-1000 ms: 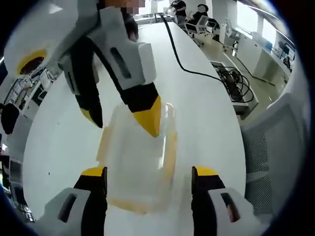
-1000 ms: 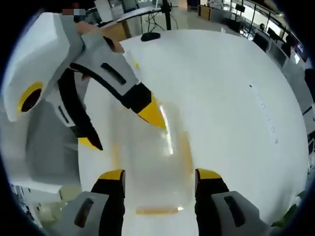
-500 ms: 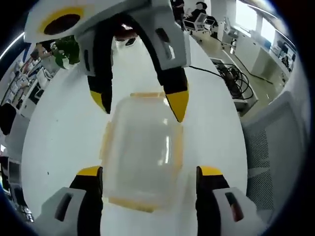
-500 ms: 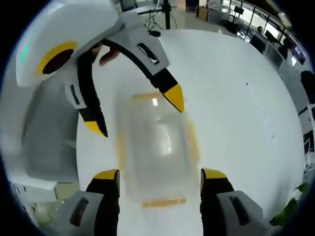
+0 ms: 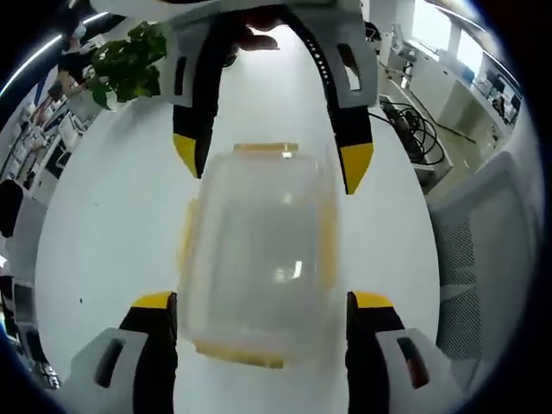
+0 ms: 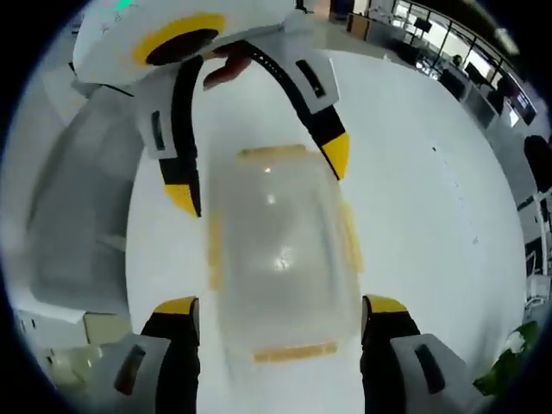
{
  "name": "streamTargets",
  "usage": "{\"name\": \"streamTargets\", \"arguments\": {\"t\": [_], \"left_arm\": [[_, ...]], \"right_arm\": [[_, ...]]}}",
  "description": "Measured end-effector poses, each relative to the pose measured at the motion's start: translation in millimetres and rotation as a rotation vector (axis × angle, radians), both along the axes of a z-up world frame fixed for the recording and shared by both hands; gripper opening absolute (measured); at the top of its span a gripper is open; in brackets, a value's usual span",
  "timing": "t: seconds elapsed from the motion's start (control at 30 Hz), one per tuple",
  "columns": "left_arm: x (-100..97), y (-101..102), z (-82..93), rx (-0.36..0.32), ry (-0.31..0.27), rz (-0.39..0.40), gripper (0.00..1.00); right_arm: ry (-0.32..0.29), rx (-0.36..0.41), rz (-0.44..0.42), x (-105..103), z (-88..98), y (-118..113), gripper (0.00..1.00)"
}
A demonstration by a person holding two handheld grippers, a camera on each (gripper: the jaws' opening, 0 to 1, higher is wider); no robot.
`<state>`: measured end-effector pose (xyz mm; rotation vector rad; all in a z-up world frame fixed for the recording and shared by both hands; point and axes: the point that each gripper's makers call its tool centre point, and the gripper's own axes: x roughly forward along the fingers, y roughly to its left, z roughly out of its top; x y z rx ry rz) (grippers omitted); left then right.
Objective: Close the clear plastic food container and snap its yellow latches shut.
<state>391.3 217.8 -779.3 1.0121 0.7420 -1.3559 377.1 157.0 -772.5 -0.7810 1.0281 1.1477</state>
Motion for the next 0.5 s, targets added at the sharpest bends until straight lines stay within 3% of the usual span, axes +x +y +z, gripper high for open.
{"name": "streamTargets", "arguments": {"t": [0.37, 0.5], "left_arm": [[5.7, -0.3, -7.8, 0.034, -0.039, -0.052, 0.79], [6.7, -0.3, -6.6, 0.026, -0.035, -0.055, 0.76]], "right_arm": [[-0.07, -0.05, 0.045, 8.3, -9.8, -3.3, 0.73], [-0.064, -0.043, 0.037, 8.2, -11.0, -3.3, 0.72]]}}
